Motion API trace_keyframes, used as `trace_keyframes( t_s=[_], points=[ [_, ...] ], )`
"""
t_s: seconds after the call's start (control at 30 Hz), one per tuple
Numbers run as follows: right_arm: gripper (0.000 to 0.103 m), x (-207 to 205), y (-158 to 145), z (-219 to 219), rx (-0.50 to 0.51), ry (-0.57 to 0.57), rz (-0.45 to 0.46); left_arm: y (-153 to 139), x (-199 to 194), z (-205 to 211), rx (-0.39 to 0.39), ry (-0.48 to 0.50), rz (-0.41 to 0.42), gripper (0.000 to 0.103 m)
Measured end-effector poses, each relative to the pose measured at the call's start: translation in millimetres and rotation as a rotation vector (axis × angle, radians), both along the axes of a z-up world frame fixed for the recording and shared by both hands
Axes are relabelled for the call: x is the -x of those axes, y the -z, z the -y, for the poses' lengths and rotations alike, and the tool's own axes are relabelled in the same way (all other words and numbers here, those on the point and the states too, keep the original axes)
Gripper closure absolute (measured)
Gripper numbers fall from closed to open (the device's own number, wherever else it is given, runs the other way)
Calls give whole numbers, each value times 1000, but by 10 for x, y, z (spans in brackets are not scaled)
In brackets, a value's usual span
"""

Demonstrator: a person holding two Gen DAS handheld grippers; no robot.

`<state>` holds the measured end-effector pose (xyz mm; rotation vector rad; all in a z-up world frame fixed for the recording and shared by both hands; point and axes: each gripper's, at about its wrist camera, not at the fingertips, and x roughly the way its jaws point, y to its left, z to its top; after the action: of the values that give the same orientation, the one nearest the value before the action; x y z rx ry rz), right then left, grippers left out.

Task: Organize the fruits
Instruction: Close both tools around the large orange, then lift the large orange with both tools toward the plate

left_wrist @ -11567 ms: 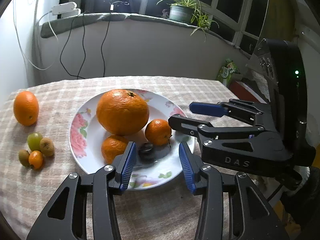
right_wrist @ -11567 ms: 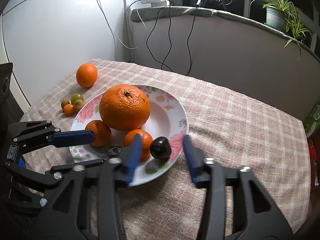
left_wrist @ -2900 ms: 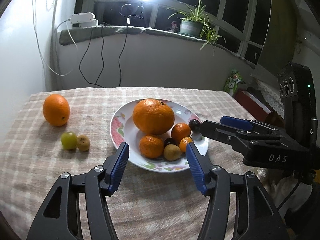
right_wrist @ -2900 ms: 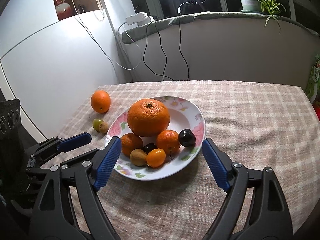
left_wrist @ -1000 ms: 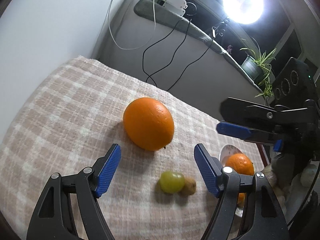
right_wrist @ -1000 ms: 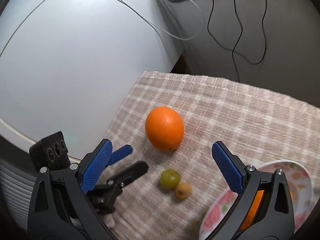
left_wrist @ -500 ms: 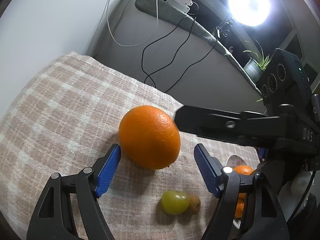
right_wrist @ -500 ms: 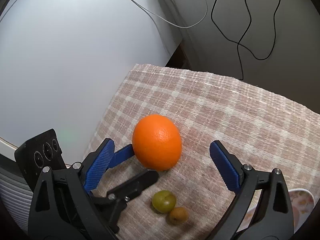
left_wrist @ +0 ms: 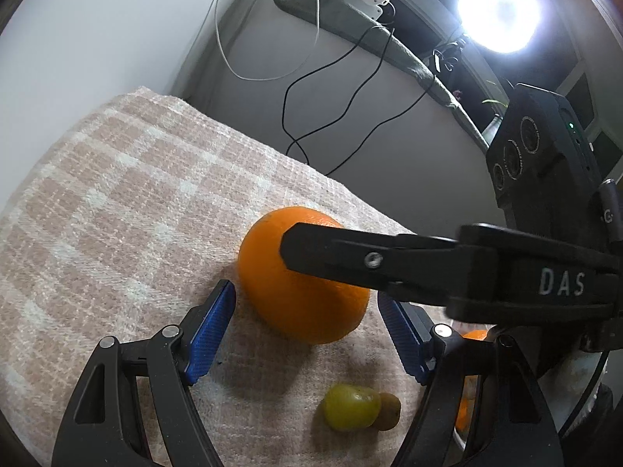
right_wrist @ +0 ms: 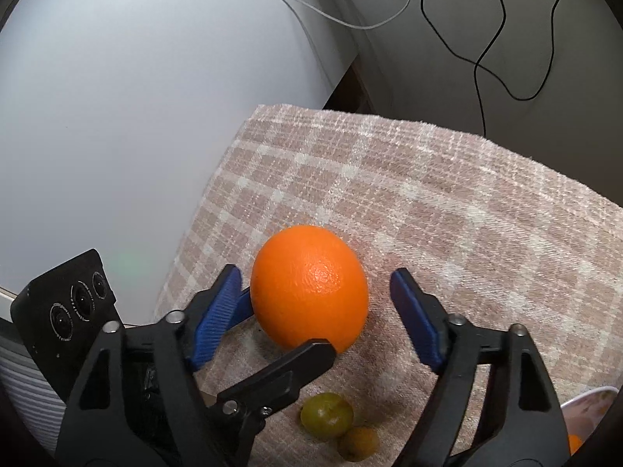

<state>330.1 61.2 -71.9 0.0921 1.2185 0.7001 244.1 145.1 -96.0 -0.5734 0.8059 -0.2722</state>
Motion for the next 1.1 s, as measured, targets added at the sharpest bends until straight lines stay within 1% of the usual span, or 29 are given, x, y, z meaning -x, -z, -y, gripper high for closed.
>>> trace_keyframes(
  t_s=[0.1, 0.13, 0.43, 0.63, 0.9, 1.1],
  points=[
    [30, -25, 47, -19, -8, 1, -22, 12, -28, -17, 11, -2, -5, 32],
    [33, -30, 61, -27, -20, -2, -31, 16, -36, -24, 16, 0, -5, 34],
    [34, 6, 47, -32, -30, 3, -10, -23, -10, 45, -10, 7, 15, 34],
    [34, 67, -36, 24, -39, 1, 8, -104, 55, 113, -32, 9, 37, 34],
    [34, 174, -222, 152, -49, -2, 37, -286, 152, 257, -53, 25, 66, 34],
    [34, 290, -435, 337, -64, 6, 68, -516, 258, 426, -73, 46, 103, 34]
  ],
)
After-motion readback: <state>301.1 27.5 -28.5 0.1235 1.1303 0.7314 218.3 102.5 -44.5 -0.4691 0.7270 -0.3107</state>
